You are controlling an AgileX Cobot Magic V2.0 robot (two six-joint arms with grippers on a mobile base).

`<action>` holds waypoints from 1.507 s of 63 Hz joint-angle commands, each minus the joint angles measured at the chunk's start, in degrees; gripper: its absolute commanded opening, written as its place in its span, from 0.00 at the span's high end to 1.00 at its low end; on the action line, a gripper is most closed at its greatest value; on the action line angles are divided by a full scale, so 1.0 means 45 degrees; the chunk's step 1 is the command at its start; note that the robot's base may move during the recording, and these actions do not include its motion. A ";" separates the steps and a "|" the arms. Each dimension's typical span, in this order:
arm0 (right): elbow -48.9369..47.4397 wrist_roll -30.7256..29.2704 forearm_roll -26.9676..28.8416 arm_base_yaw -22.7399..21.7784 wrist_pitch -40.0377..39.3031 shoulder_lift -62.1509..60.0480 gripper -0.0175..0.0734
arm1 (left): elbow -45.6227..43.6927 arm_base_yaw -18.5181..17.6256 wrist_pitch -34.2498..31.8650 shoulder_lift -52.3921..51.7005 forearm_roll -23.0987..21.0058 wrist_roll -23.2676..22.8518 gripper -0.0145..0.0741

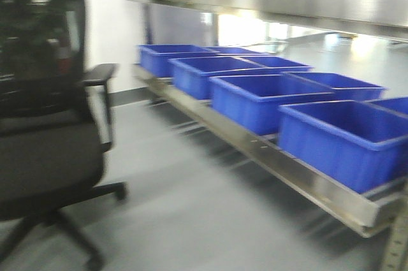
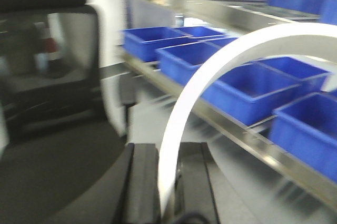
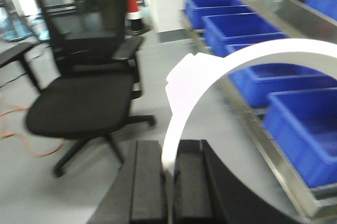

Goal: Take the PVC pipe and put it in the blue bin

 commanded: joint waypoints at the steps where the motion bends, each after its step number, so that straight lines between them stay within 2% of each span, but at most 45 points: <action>1: 0.0010 -0.0044 -0.0024 0.0006 -0.0228 -0.0078 0.99 | -0.0017 0.0009 -0.0369 -0.0080 -0.0050 0.0000 0.96; 95: 0.0010 -0.0044 -0.0024 0.0006 -0.0228 -0.0078 0.99 | -0.0017 0.0009 -0.0369 -0.0080 -0.0050 0.0000 0.96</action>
